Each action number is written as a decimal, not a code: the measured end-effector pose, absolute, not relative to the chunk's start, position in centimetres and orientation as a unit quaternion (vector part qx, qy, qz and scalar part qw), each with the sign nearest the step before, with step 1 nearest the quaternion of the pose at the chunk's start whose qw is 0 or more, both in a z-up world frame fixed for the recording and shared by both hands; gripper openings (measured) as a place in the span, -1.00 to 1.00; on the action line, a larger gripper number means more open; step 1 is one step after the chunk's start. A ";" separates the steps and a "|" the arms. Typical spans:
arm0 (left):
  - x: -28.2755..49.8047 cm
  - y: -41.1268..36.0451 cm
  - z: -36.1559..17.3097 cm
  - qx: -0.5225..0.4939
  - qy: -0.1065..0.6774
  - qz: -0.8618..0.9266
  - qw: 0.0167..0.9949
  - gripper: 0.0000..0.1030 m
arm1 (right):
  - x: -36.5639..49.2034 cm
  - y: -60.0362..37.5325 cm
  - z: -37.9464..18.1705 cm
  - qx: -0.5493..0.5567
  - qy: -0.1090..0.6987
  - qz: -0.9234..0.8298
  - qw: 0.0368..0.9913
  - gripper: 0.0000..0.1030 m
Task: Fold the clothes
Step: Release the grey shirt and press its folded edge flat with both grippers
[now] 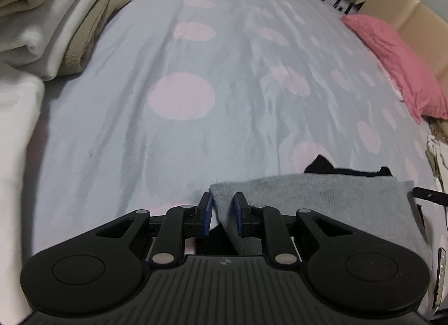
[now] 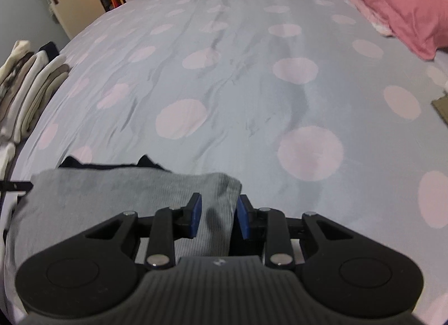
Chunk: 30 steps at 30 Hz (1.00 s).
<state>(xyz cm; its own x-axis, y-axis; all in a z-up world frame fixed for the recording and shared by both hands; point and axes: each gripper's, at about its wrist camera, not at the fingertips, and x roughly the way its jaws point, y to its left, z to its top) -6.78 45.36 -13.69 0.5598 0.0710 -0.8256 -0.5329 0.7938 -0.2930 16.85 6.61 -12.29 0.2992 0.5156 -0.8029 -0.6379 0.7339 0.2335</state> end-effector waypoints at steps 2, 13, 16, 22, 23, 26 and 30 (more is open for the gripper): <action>-6.7 45.3 -13.8 -0.264 0.424 0.178 0.848 -0.73 | 17.3 7.1 -13.0 -0.055 0.475 0.360 0.801 -0.39; -5.3 43.6 -11.2 -0.189 0.402 0.197 0.874 -0.93 | 17.4 7.1 -12.4 -0.037 0.447 0.338 0.827 -0.90; -5.1 43.5 -11.9 -0.189 0.419 0.196 0.866 -0.88 | 17.5 7.1 -13.0 -0.045 0.457 0.336 0.823 -0.89; -7.0 44.2 -10.2 -0.225 0.397 0.217 0.863 -0.54 | 17.3 6.1 -12.1 -0.040 0.455 0.331 0.825 -0.40; -7.3 44.1 -9.8 -0.224 0.399 0.218 0.862 -0.54 | 17.2 5.8 -11.8 -0.037 0.457 0.330 0.825 -0.40; -8.1 43.2 -9.0 -0.215 0.410 0.218 0.859 -0.53 | 16.6 5.2 -11.1 -0.031 0.470 0.326 0.819 -0.26; -9.0 41.6 -8.5 -0.203 0.426 0.216 0.855 -0.53 | 15.2 3.8 -10.6 -0.036 0.490 0.316 0.812 0.19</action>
